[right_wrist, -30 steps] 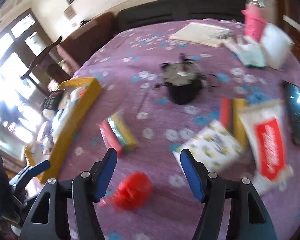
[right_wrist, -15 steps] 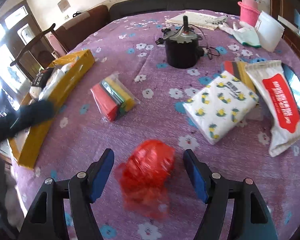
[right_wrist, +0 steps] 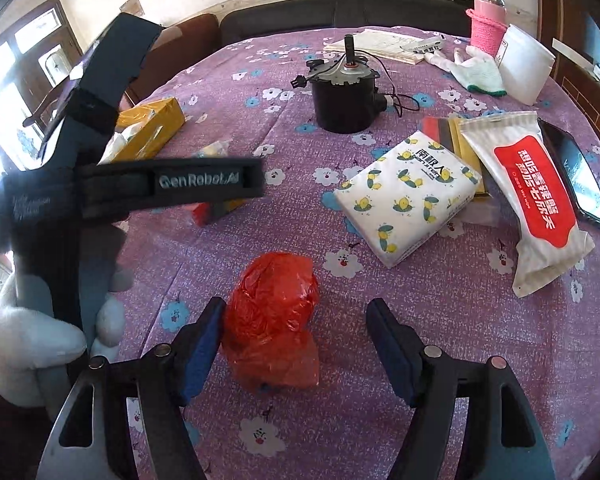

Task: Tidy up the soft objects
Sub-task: 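Grasp the red plastic bag with the right tool while the left tool grasps the striped sponge pack, then carry the sponge pack and red bag over the tray and release both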

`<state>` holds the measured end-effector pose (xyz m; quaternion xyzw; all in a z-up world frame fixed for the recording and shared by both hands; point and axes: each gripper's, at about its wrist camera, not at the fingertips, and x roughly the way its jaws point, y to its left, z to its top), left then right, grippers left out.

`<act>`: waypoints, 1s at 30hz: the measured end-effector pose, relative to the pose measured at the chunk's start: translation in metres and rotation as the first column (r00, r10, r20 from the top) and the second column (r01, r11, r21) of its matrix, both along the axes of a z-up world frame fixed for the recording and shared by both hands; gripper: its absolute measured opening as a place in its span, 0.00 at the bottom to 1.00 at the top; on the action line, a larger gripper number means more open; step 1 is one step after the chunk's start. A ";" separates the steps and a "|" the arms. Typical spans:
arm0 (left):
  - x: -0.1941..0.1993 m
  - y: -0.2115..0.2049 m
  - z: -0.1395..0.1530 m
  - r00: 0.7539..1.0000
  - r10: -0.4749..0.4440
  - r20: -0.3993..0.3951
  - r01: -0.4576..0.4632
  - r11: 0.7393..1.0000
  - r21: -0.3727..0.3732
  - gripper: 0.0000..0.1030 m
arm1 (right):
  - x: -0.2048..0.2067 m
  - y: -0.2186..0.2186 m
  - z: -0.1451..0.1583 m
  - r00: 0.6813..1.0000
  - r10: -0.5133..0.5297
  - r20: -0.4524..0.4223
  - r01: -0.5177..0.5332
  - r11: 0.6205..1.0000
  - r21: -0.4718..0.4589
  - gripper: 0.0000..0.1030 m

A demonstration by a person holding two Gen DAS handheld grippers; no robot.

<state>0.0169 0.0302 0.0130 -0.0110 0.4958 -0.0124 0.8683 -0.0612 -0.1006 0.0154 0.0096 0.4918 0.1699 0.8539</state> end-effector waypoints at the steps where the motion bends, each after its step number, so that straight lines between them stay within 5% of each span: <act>1: -0.001 0.001 0.001 1.000 -0.009 0.003 0.009 1.000 -0.009 0.53 | 0.000 0.001 0.000 1.000 -0.001 0.004 0.001 1.000 -0.003 0.59; 3: -0.005 0.011 0.004 1.000 -0.004 -0.002 0.004 0.998 -0.068 0.46 | -0.001 0.002 0.001 1.000 -0.003 0.010 0.003 1.000 -0.009 0.41; 9: -0.023 0.039 0.025 1.000 -0.003 0.030 0.010 0.977 -0.215 0.40 | -0.002 -0.001 0.004 1.000 -0.002 0.000 0.002 0.998 0.059 0.40; 18: -0.069 0.100 0.075 0.989 0.064 0.136 -0.017 0.947 -0.321 0.40 | -0.007 -0.005 0.024 0.999 -0.039 0.027 0.036 0.994 0.104 0.40; 23: -0.110 0.165 0.096 0.970 0.176 0.167 -0.126 0.954 -0.273 0.41 | -0.006 0.020 0.039 0.998 0.031 0.047 -0.037 0.991 0.132 0.40; 30: -0.141 0.237 0.078 0.940 0.320 0.121 -0.297 0.938 -0.180 0.41 | -0.007 0.092 0.078 0.976 0.181 0.118 -0.198 0.968 0.154 0.40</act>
